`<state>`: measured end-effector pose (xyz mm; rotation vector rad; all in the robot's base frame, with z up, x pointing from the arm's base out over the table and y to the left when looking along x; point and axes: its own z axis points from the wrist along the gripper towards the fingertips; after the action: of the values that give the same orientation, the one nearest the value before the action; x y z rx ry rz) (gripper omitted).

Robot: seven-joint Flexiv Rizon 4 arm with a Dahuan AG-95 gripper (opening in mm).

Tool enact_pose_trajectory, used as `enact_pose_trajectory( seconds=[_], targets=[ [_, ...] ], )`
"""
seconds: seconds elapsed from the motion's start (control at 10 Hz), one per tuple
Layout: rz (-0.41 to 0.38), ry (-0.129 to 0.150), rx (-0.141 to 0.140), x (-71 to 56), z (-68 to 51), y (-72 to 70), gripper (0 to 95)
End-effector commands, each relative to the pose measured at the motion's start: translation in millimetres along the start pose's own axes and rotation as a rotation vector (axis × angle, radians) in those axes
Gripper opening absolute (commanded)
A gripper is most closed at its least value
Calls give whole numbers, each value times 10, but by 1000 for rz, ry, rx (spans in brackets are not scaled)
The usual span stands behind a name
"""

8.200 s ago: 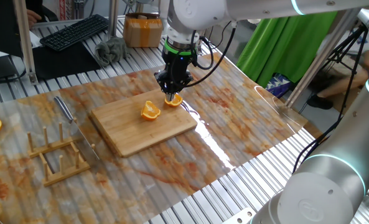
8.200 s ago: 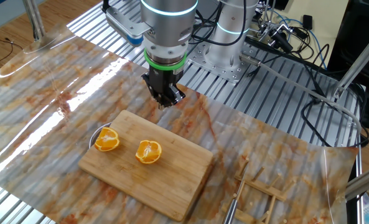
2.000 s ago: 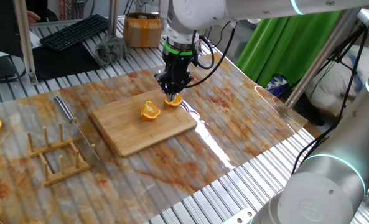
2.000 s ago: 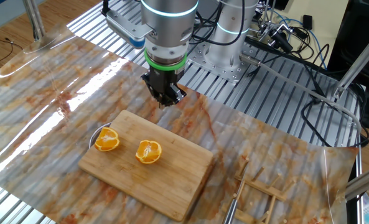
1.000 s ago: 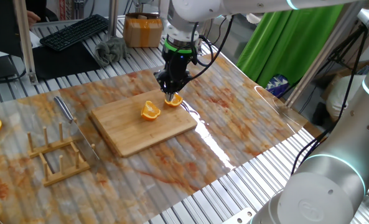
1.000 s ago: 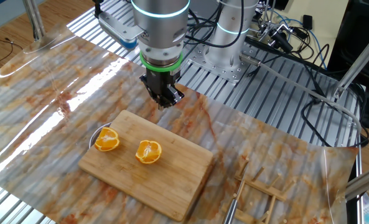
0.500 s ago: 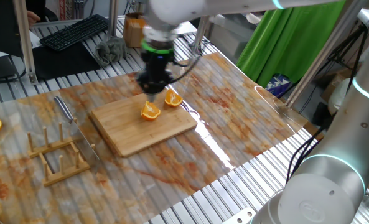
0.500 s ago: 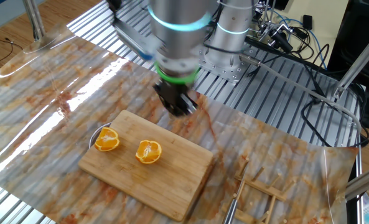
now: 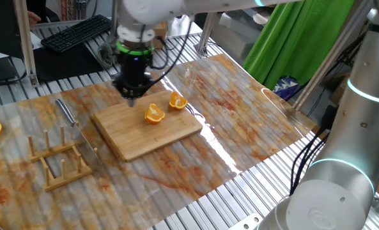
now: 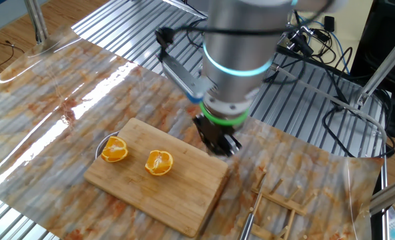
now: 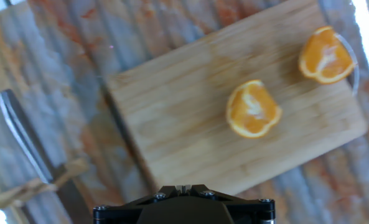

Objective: Chop the orange

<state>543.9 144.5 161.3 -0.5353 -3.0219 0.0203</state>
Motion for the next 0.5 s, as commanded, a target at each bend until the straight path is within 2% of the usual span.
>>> enact_pose_trajectory(
  seconds=[0.1,0.3,0.5],
  targets=[
    [-3,-8,7,8,23,66,0],
    [-13,-14,13,21,7,49,0],
    [-13,-2,3,-5,32,-1,0]
  ],
)
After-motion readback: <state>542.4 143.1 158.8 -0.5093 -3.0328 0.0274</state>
